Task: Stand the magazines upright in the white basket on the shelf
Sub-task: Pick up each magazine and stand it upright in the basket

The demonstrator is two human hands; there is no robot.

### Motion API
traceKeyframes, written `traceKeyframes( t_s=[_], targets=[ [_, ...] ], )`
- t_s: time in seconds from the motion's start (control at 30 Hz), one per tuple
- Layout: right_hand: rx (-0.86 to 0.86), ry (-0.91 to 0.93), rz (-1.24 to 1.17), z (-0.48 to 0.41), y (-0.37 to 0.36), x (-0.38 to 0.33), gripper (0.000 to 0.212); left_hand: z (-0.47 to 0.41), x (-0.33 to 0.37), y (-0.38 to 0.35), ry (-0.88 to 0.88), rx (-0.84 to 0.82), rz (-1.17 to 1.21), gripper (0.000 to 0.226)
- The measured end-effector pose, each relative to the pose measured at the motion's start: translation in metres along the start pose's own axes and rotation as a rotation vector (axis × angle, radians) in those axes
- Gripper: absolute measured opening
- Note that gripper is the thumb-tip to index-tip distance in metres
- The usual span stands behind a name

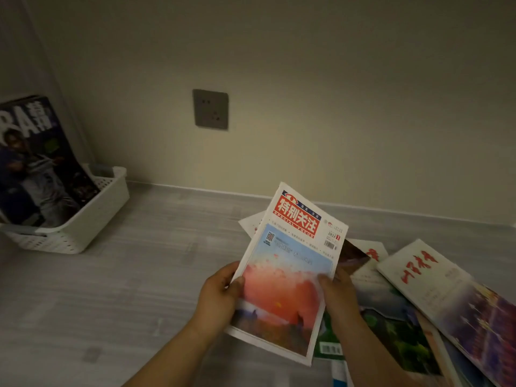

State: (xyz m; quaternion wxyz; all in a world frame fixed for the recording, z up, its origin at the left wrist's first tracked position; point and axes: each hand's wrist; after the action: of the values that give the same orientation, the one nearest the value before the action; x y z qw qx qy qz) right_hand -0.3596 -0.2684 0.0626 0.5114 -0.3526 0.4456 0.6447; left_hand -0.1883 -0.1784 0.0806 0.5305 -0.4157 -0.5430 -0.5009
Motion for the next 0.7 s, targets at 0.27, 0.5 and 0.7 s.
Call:
traceKeyframes(
  t_s=[0.27,0.5,0.7],
  targets=[
    [-0.346,0.138,-0.003,0.009,-0.090,-0.069,0.036,0.010,-0.009,0.101,-0.032,0.223,0.082,0.052],
    [-0.408,0.376,0.082,0.014,-0.211,-0.149,0.039,0.012,-0.001,0.214,-0.116,0.545,-0.153,0.026],
    [-0.470,0.553,0.116,0.018,-0.310,-0.216,0.034,0.008,0.011,0.297,-0.210,0.719,-0.120,0.026]
  ],
)
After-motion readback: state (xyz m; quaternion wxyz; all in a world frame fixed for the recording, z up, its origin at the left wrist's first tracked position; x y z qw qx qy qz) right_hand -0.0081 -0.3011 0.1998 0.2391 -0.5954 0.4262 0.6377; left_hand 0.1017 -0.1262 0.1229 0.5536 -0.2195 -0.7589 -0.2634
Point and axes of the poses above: each hand's wrist, its own z-axis away from the middle knuckle, its own y-axis out of the back of the hand, x = y × z, and after that the axes turned 10 degrees about -x, right-handed
